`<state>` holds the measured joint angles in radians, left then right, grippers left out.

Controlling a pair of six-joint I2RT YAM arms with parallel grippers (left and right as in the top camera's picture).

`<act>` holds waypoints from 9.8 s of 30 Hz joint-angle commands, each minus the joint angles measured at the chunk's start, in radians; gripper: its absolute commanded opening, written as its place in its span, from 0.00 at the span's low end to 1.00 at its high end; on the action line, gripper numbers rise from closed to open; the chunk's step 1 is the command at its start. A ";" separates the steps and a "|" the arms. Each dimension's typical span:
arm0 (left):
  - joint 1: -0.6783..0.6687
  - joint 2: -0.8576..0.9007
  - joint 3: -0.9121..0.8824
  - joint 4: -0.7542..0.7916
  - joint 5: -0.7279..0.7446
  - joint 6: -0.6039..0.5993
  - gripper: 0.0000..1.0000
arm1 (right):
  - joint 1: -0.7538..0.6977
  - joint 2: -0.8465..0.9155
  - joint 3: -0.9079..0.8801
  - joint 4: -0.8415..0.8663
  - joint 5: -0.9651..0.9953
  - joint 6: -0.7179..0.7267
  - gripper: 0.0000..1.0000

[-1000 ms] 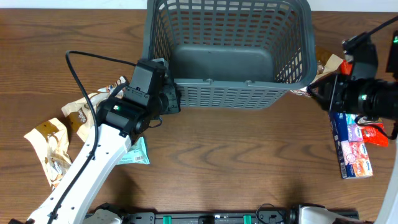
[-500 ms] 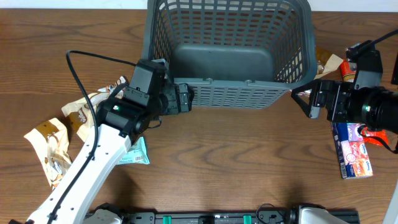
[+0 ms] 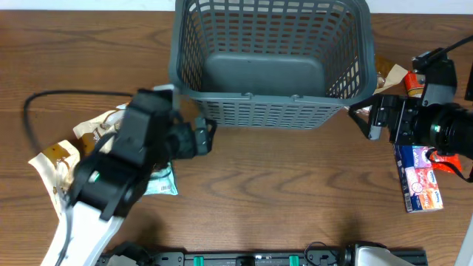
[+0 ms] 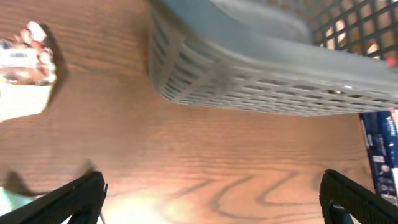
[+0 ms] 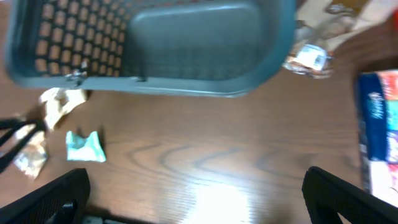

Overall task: Pack container
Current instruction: 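Open both grippers, release the basket rims and pull back, then reach the right gripper to the cream snack packet and grasp it, then lift the cream packet with the right gripper and drop it into the basket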

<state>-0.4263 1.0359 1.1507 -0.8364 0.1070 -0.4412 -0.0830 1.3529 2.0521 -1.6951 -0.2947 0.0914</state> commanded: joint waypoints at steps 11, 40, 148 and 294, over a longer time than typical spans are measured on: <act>0.006 -0.304 0.106 -0.277 -0.255 0.003 0.99 | -0.111 0.021 0.011 0.118 0.460 0.070 0.99; 0.006 -0.307 0.106 -0.418 -0.257 -0.089 0.99 | -0.357 0.550 0.011 0.365 0.169 0.365 0.99; 0.006 -0.306 0.106 -0.518 -0.280 -0.171 0.99 | -0.129 0.842 -0.431 0.833 0.261 0.588 0.76; 0.006 -0.306 0.106 -0.559 -0.381 -0.136 0.99 | 0.096 0.500 0.563 0.252 0.291 -0.108 0.99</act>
<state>-0.4263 0.7269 1.2507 -1.3907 -0.2596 -0.5941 0.0650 1.8553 2.5599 -1.4010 -0.1165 0.0395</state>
